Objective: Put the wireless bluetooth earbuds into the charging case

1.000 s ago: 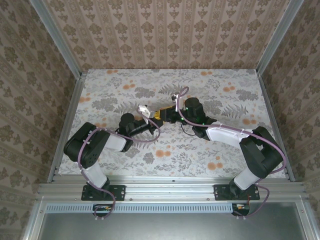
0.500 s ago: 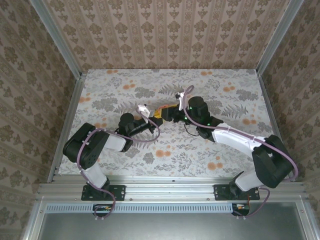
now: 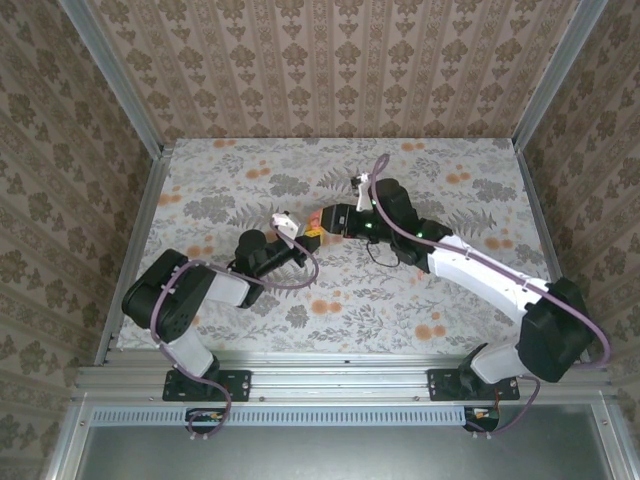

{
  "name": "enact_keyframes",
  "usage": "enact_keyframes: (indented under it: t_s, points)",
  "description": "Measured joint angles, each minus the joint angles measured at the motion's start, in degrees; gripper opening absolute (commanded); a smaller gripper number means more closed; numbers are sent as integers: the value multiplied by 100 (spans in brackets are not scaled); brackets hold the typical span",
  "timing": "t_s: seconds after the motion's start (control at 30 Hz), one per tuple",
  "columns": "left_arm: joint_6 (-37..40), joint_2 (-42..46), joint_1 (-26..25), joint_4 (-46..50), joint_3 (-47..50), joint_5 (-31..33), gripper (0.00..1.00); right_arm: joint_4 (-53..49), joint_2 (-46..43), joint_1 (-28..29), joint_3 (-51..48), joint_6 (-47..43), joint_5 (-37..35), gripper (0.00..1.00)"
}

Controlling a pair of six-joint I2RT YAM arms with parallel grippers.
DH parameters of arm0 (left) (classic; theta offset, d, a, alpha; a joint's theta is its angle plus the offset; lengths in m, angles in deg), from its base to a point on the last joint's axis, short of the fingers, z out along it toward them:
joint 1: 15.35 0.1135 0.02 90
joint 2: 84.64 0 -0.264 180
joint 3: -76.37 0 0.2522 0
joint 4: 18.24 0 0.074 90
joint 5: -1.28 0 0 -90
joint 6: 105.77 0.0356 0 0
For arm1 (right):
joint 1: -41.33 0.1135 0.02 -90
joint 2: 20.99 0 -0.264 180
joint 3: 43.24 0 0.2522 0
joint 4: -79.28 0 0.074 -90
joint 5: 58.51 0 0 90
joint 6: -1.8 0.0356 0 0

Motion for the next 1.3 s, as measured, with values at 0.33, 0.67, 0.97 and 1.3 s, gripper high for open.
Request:
enact_keyframes:
  t_s: [0.33, 0.67, 0.97, 1.3]
  points:
    - [273, 173, -44, 223, 105, 188, 10, -907, 850, 22, 817, 155, 79, 44]
    - [492, 173, -144, 413, 105, 304, 10, -1246, 1287, 39, 1220, 157, 175, 41]
    - [564, 173, -149, 487, 105, 361, 10, -1486, 1537, 87, 1399, 155, 197, 38]
    - [643, 205, -170, 562, 111, 422, 10, -1484, 1696, 96, 1484, 155, 216, 35]
